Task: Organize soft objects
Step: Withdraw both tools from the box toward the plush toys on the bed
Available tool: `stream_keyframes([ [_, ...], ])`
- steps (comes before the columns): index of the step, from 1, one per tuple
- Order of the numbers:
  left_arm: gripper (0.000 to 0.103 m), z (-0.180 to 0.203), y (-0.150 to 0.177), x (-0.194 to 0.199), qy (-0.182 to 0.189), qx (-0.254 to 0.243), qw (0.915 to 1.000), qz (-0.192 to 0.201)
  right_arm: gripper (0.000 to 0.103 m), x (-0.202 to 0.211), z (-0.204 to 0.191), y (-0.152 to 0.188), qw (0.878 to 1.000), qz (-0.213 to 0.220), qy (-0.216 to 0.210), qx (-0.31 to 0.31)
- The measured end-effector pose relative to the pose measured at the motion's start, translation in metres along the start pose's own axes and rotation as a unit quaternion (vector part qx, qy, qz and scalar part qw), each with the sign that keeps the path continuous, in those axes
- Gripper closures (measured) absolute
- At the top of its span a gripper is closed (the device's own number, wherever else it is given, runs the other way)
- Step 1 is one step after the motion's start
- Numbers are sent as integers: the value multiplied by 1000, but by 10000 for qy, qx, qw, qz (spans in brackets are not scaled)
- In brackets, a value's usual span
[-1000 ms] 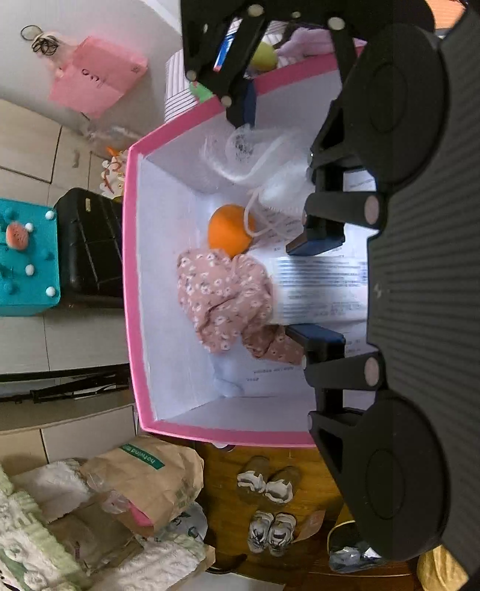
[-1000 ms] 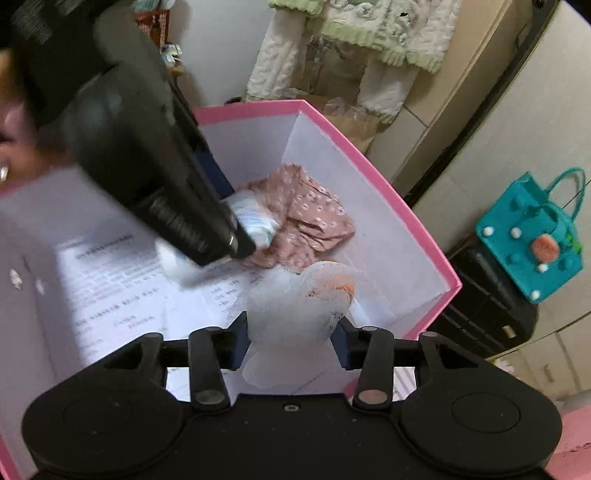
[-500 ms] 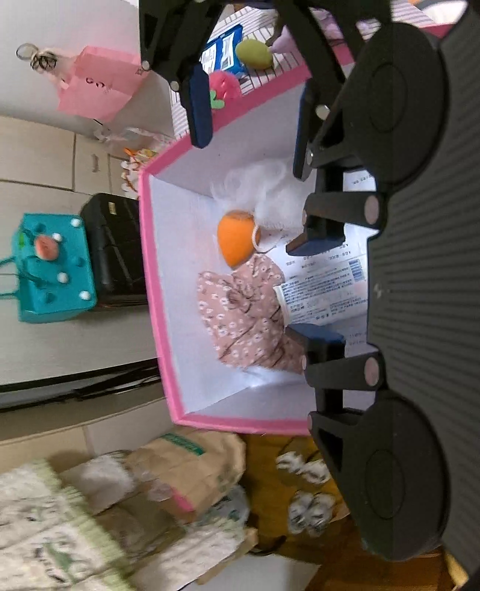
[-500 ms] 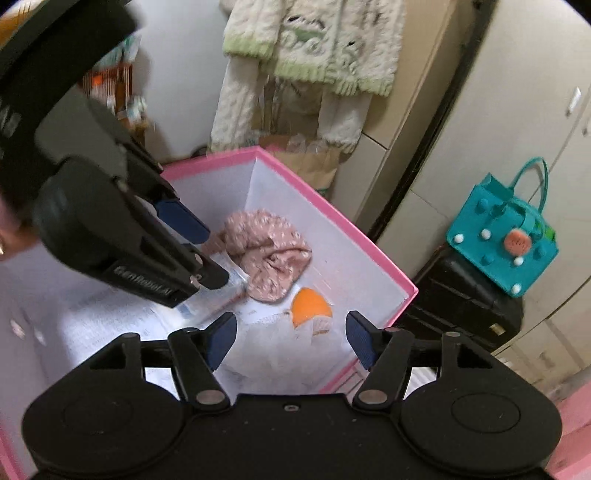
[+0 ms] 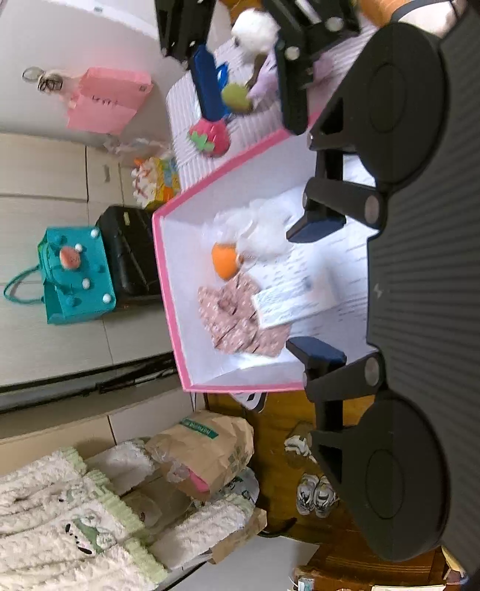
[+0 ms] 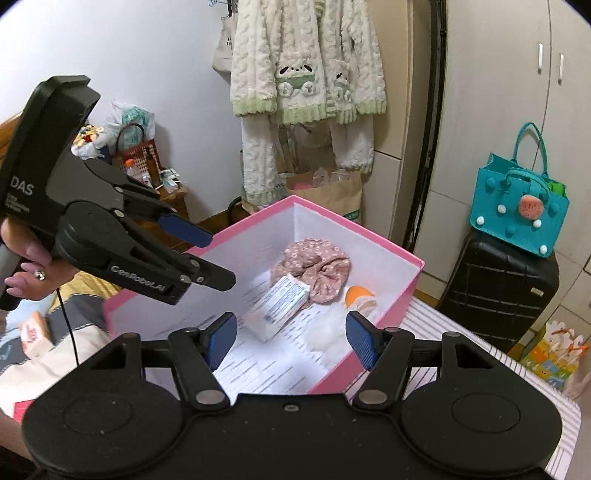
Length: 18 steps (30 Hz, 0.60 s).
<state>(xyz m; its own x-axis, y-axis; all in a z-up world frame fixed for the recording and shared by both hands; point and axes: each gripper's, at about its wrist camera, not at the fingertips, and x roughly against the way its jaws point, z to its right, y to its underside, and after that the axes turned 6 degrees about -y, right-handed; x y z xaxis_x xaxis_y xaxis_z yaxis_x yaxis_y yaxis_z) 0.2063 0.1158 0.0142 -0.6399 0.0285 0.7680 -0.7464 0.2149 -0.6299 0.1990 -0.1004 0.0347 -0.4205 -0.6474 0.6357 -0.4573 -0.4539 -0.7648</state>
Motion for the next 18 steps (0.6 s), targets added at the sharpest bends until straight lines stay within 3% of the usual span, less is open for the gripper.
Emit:
stream_keyframes([
  [3, 43, 2, 6, 18, 185, 42, 9998, -105, 33, 17, -8, 3, 10000, 32, -70, -38],
  [9, 39, 11, 22, 60, 125, -30, 9999, -20, 33, 50, -25, 13, 9999, 129, -75, -16],
  [14, 29, 29, 41, 90, 67, -555, 9981, 258, 33, 77, -37, 27, 9992, 109, -379, -34],
  [18, 25, 43, 55, 103, 172, -764, 9963, 352, 32, 95, -50, 42, 9992, 133, -365, 35],
])
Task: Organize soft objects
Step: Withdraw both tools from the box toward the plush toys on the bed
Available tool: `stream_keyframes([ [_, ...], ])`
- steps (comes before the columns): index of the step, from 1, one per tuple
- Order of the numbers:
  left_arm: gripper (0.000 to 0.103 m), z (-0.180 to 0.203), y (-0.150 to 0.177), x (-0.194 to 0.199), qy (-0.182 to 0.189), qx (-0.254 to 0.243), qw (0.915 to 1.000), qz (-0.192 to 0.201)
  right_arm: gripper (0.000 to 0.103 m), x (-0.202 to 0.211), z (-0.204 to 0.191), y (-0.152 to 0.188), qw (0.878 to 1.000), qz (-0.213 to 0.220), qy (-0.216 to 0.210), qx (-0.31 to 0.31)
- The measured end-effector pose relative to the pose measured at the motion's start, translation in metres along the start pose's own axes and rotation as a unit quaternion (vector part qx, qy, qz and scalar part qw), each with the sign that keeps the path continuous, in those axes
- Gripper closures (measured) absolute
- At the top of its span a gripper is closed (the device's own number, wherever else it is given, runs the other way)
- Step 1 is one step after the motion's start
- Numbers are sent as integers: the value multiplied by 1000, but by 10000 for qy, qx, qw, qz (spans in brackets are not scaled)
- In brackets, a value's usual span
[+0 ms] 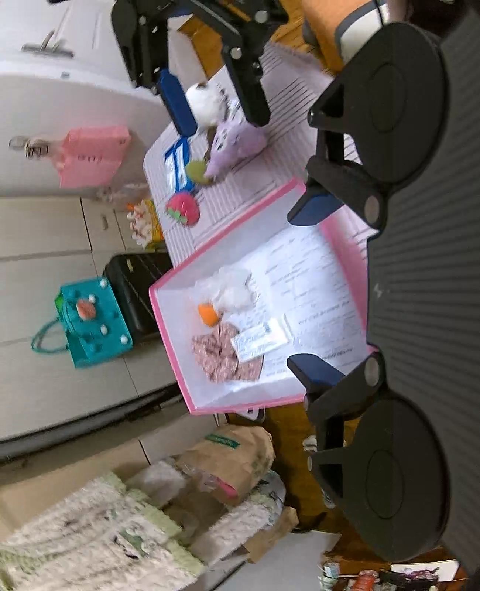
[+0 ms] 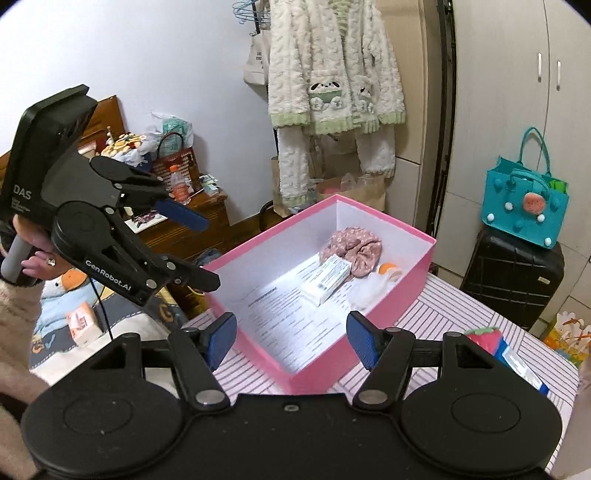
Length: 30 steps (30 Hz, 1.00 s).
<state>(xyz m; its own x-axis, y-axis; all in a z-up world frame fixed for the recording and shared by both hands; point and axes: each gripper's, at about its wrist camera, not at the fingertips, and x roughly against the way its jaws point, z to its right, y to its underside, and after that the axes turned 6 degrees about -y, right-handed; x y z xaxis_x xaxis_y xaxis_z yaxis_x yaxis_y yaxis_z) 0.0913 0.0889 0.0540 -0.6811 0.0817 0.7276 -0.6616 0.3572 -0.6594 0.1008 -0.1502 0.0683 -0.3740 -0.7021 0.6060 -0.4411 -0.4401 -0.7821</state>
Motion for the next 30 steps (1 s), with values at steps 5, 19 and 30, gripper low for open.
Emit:
stream_keyframes([
  [5, 21, 20, 14, 10, 112, -220, 9996, 142, 32, 18, -12, 24, 9998, 86, 174, 13],
  [19, 18, 75, 34, -1, 241, -708, 9972, 50, 28, 45, -3, 91, 9978, -92, 448, -488],
  [30, 17, 103, 39, -20, 835, -516, 9952, 54, 23, 56, 17, 136, 9943, 81, 715, -791],
])
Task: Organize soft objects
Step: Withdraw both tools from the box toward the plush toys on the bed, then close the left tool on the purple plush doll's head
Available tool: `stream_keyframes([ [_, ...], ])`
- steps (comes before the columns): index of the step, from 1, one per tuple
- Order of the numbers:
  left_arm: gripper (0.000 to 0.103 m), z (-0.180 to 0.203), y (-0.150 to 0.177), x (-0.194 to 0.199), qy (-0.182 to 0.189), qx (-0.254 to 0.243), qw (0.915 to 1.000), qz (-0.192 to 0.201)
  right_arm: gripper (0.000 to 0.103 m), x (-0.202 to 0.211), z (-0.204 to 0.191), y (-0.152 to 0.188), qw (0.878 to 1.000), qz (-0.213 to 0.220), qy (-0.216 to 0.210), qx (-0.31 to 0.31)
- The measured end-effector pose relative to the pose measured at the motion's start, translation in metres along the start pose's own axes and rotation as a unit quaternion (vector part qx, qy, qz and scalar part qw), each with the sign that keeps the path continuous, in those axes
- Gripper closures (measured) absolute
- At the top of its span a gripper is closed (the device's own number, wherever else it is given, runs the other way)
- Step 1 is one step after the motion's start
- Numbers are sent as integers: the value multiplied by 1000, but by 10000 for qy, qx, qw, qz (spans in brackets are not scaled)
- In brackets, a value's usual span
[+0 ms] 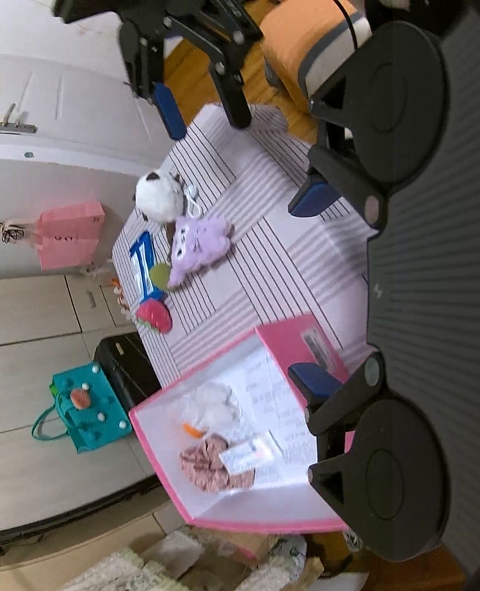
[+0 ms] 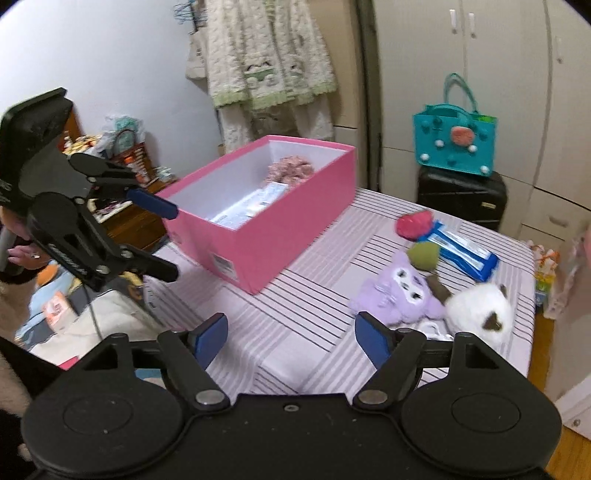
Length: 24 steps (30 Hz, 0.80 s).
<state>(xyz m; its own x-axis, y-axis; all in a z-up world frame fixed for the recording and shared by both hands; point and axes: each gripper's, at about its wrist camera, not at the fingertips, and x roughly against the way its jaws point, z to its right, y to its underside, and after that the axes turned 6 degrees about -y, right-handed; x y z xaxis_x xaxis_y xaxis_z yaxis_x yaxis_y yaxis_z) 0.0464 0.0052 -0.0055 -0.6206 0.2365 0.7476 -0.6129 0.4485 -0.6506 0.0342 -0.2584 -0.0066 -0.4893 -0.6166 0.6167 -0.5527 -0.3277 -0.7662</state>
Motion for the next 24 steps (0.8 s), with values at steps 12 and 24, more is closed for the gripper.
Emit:
stream_keyframes([
  [12, 16, 32, -12, -26, 362, 115, 9950, 926, 17, -23, 24, 42, 9964, 668, 526, -59],
  [24, 17, 48, -40, -75, 553, 197, 9895, 1322, 14, -76, 62, 60, 9850, 1267, 915, -728],
])
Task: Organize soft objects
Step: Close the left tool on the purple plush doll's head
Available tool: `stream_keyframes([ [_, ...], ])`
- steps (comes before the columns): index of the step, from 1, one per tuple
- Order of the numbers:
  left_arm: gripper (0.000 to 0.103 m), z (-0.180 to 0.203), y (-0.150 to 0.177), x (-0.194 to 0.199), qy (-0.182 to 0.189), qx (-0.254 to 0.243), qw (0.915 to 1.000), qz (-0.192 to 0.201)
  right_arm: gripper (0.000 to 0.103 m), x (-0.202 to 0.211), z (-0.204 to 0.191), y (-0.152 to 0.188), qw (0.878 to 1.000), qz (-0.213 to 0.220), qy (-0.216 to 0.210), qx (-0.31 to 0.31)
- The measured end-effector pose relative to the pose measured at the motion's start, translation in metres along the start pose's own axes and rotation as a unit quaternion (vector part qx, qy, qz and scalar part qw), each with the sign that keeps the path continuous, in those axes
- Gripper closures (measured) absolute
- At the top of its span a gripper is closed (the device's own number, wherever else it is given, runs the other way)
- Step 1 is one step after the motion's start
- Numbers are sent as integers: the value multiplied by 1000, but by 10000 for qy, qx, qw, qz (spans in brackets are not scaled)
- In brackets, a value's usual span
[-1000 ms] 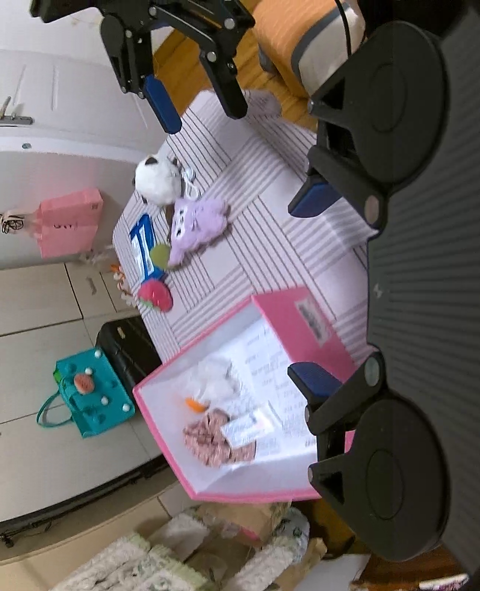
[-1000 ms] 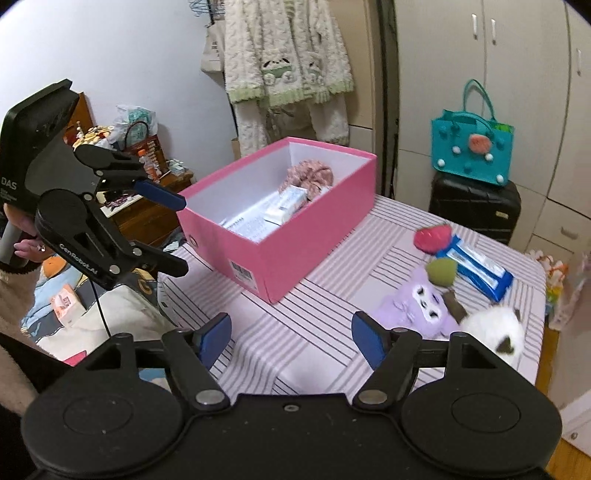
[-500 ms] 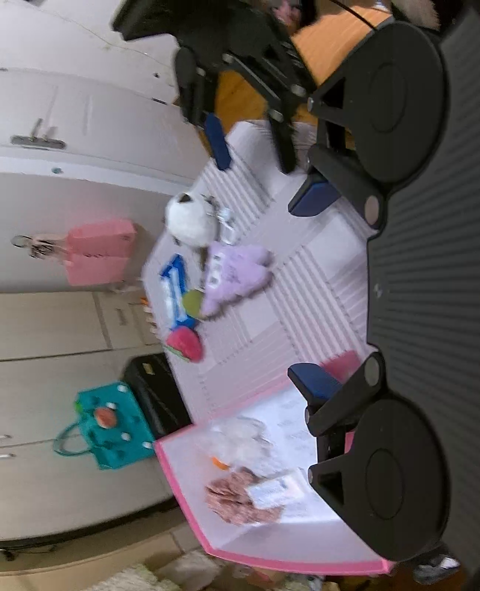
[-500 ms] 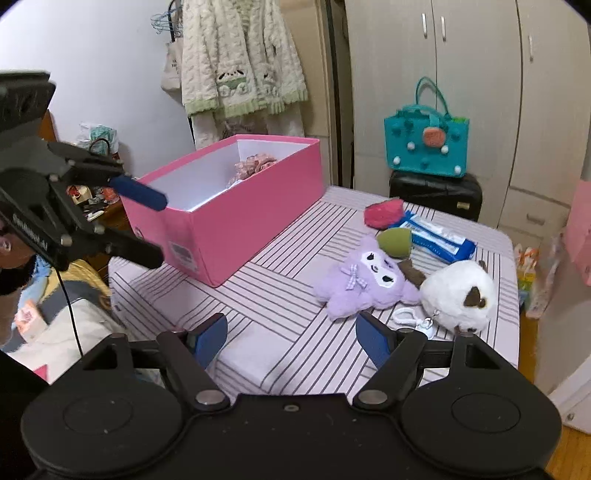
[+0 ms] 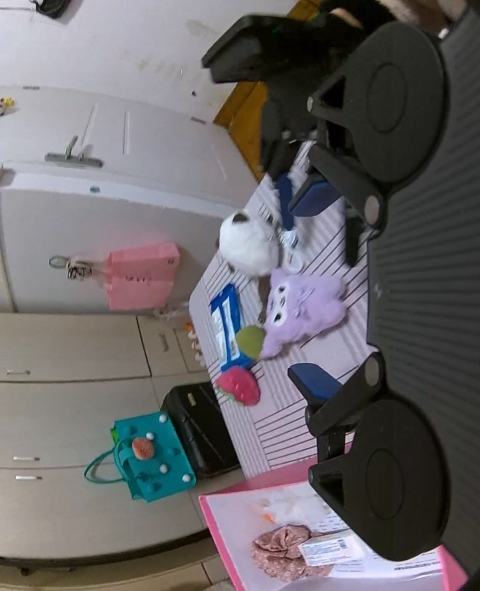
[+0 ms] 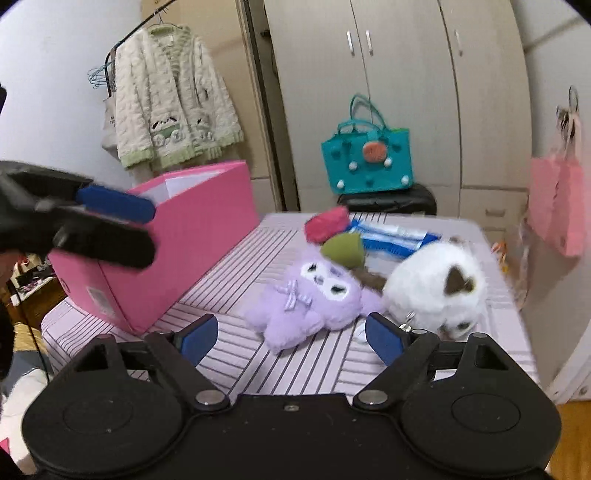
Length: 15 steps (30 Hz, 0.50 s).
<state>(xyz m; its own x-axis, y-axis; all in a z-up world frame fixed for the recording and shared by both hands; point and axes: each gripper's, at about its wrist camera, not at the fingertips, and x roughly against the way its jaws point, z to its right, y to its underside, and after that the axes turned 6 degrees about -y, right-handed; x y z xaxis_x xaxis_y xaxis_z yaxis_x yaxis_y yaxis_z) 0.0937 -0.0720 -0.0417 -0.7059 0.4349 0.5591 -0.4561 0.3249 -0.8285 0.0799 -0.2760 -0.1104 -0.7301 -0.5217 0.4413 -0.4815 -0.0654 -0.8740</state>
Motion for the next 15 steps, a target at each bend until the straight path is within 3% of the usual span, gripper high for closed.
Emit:
stream_keyframes([
  [2, 17, 0, -1, -10, -80, 43, 10000, 13, 14, -5, -1, 2, 9995, -92, -245, 191],
  [5, 18, 1, 0, -26, 72, 132, 9998, -93, 14, -8, 2, -1, 9998, 112, -146, -10],
  [8, 18, -2, 1, -39, 265, 350, 9988, -202, 14, -21, 4, -6, 9998, -139, -126, -9],
  [11, 19, -2, 3, -54, 241, 479, 9980, -320, 14, -31, 1, -5, 9997, -249, 70, 10],
  [13, 20, -5, 4, -67, 305, 676, 9957, -550, 14, -37, -1, -7, 9984, -169, 444, -309],
  [15, 22, -10, 6, -76, 326, 928, 9929, -672, 14, -39, -5, -5, 9986, -115, 469, -205],
])
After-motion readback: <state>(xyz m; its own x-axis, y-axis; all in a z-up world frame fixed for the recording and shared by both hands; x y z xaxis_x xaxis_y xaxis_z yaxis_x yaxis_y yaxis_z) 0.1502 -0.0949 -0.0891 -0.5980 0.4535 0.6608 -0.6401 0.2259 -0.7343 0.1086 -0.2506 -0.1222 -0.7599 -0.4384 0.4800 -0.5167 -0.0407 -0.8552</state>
